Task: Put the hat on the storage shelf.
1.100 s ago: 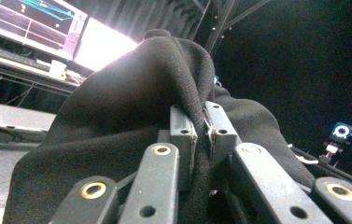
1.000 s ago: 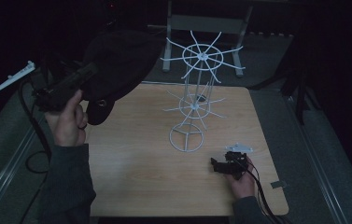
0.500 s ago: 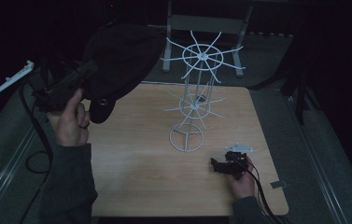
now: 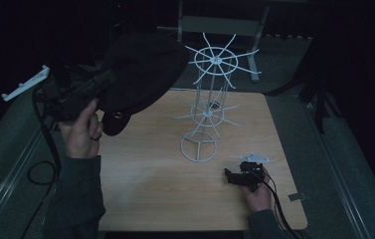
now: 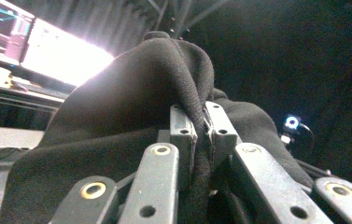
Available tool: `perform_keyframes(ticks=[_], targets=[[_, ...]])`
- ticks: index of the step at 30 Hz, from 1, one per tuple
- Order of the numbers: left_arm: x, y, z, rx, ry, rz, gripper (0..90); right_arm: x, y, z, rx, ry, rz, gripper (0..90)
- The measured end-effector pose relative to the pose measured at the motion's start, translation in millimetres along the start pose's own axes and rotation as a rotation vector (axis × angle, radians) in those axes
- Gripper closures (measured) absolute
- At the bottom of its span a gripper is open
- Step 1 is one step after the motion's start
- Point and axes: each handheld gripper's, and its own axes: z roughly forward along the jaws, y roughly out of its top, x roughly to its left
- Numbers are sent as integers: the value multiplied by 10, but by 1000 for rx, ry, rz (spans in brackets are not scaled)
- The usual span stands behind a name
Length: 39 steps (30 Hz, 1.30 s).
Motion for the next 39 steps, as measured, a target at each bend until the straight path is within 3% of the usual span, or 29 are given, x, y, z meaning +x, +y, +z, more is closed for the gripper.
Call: perform_keyframes(ticks=[5,14,18,19,25,33,39], targets=[[-36,-71,93,53,-35,30,849,0,0,0,0,0,0,114],[-40,-154,171,139,-31,61,848,1,0,0,-1,0,1,114],[-29,-186,199,188,-13,80,845,1,0,1,-1,0,1,115],[-23,-211,216,216,9,96,843,4,0,0,-1,0,1,115],[-8,-303,294,302,22,119,825,3,0,2,-3,1,-1,115],[37,-425,391,397,47,120,810,1,-1,0,-2,2,-5,115],[44,-513,476,458,43,121,773,1,-1,0,-2,2,-5,115]])
